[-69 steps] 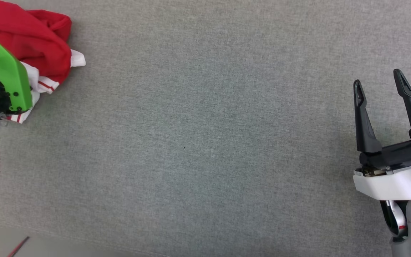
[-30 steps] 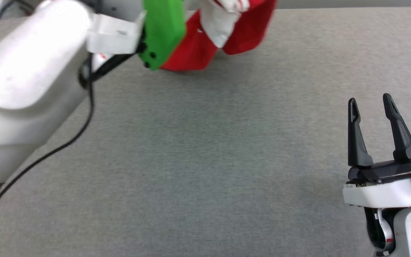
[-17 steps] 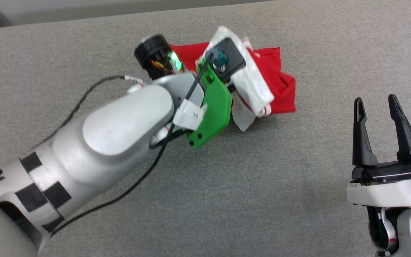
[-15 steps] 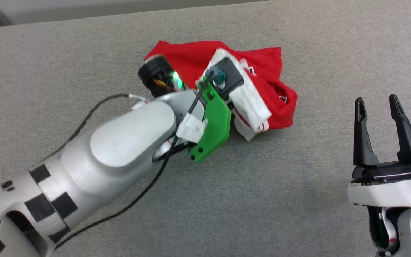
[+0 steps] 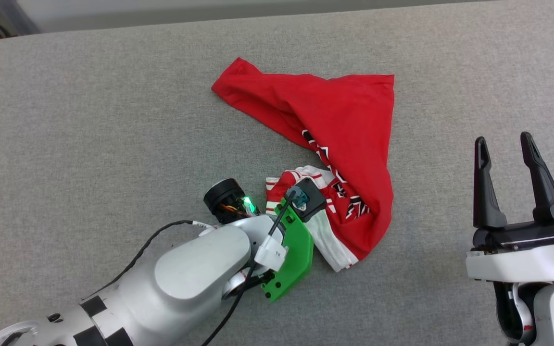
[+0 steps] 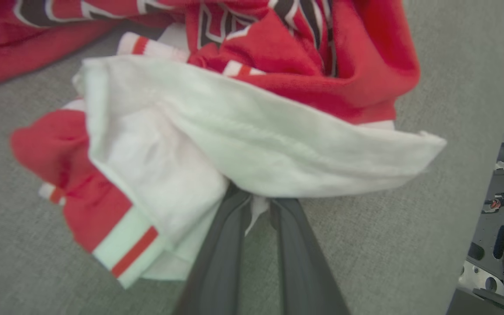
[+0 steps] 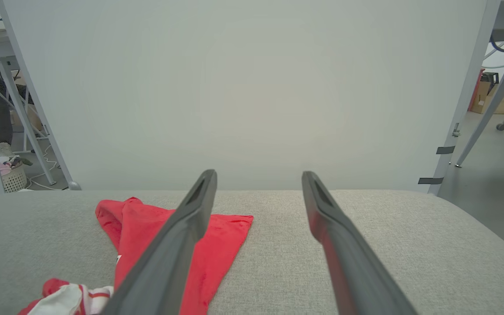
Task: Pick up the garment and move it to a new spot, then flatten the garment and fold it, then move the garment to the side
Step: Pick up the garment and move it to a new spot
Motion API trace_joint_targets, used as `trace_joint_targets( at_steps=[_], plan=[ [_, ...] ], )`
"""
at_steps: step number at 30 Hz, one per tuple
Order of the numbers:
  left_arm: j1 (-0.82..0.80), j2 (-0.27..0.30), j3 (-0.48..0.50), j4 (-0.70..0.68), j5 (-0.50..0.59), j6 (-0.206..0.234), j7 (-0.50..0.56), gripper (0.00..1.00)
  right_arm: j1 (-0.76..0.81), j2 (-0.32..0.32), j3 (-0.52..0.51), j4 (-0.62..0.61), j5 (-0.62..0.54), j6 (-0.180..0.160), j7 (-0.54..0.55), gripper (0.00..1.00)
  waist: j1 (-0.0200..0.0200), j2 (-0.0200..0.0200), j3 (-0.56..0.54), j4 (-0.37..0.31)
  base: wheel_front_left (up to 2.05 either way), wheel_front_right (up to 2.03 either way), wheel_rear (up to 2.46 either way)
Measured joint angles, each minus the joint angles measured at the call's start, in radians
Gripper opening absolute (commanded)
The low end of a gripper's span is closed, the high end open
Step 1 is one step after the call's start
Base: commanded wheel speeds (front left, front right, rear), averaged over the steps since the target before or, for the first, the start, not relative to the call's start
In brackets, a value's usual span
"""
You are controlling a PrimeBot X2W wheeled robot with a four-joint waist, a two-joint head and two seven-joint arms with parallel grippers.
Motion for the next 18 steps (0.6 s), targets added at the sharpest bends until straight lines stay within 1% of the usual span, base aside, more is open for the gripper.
trace_joint_targets(
  at_steps=[1, 2, 3, 7, 9, 10, 14, 18],
  plan=[
    [0.000, -0.002, -0.002, 0.012, -0.003, 0.000, -0.027, 0.00, 0.006, 0.000, -0.001, 0.002, 0.000, 0.000, 0.000, 1.00, 0.0000, 0.0000, -0.005, 0.003, 0.00, 0.00, 0.00],
    [0.000, -0.004, -0.005, 0.026, -0.006, 0.000, -0.055, 0.48, 0.014, 0.000, -0.001, 0.004, 0.000, 0.000, 0.000, 1.00, 0.0000, 0.0000, -0.012, 0.005, 0.00, 0.00, 0.00],
    [0.000, -0.005, -0.005, 0.038, -0.006, 0.000, -0.081, 1.00, 0.021, 0.000, -0.002, 0.007, -0.001, 0.000, 0.000, 1.00, 0.0000, 0.0000, -0.017, 0.008, 0.00, 0.00, 0.00],
    [0.000, -0.014, 0.031, 0.082, 0.010, 0.010, -0.229, 1.00, 0.050, 0.000, -0.010, 0.014, -0.009, 0.000, 0.000, 1.00, 0.0000, 0.0000, -0.050, 0.021, 0.00, 0.00, 0.00],
    [0.001, -0.018, 0.058, 0.087, 0.015, 0.040, -0.304, 1.00, 0.065, 0.000, -0.013, 0.017, -0.011, 0.000, 0.000, 1.00, 0.0000, 0.0000, -0.070, 0.030, 0.00, 0.00, 0.00],
    [0.002, -0.019, 0.068, 0.086, 0.015, 0.048, -0.325, 1.00, 0.070, 0.000, -0.014, 0.018, -0.011, 0.000, 0.000, 1.00, 0.0000, 0.0000, -0.078, 0.034, 0.00, 0.00, 0.00],
    [0.042, -0.007, 0.115, 0.069, 0.017, 0.113, -0.429, 1.00, 0.093, 0.000, -0.017, 0.020, -0.017, 0.000, 0.000, 1.00, 0.0000, 0.0000, -0.113, 0.056, 0.00, 0.00, 0.00],
    [0.097, 0.041, 0.173, 0.043, 0.018, 0.202, -0.531, 1.00, 0.102, 0.000, -0.016, 0.022, -0.018, 0.000, 0.000, 1.00, 0.0000, 0.0000, -0.144, 0.079, 0.00, 0.00, 0.00]
  ],
)
